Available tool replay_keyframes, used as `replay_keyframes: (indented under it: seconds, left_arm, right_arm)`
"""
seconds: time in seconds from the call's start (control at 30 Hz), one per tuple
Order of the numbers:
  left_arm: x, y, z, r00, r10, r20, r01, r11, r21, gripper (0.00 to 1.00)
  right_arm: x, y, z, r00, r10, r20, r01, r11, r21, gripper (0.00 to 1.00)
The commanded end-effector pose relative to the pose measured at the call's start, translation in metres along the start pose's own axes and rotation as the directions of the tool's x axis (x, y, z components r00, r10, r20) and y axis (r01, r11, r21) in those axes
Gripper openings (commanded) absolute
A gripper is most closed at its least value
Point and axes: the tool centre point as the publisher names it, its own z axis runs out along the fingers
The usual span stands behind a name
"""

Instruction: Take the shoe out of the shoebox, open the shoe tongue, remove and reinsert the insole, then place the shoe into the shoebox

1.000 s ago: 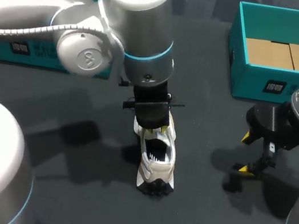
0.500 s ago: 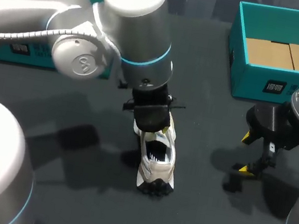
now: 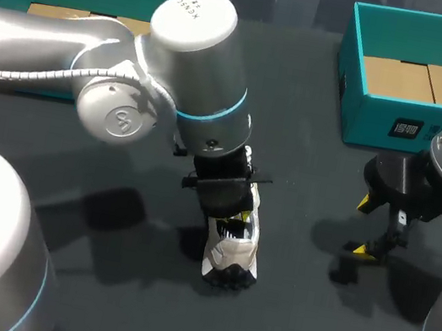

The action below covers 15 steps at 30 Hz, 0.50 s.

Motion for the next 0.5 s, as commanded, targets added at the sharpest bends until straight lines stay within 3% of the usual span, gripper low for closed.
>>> replay_keyframes:
  seconds: [0.03,0.23,0.27,0.3,0.5]
  left_arm:
    - [0.016,-0.022,-0.057,1.0,0.0,0.02,0.001,0.999,-0.054,0.34]
    - [0.012,-0.037,-0.087,0.989,-0.148,-0.022,0.145,0.985,-0.095,0.45]
    - [0.012,-0.037,-0.09,0.966,-0.242,-0.088,0.233,0.967,-0.106,0.93]
    - [0.012,-0.037,-0.092,0.95,-0.285,-0.128,0.265,0.952,-0.152,1.0]
    - [0.012,-0.037,-0.092,0.95,-0.285,-0.128,0.265,0.952,-0.152,1.0]
  right_arm:
    - [0.001,0.0,0.0,1.0,0.0,0.003,0.0,1.0,0.001,1.0]
    - [0.001,0.0,0.0,1.0,0.0,0.003,0.0,1.0,0.001,1.0]
    - [0.001,0.0,0.0,1.0,0.0,0.003,0.0,1.0,0.001,1.0]
    - [0.001,0.0,0.0,1.0,0.0,0.003,0.0,1.0,0.001,1.0]
    - [0.001,0.0,0.0,1.0,0.0,0.003,0.0,1.0,0.001,1.0]
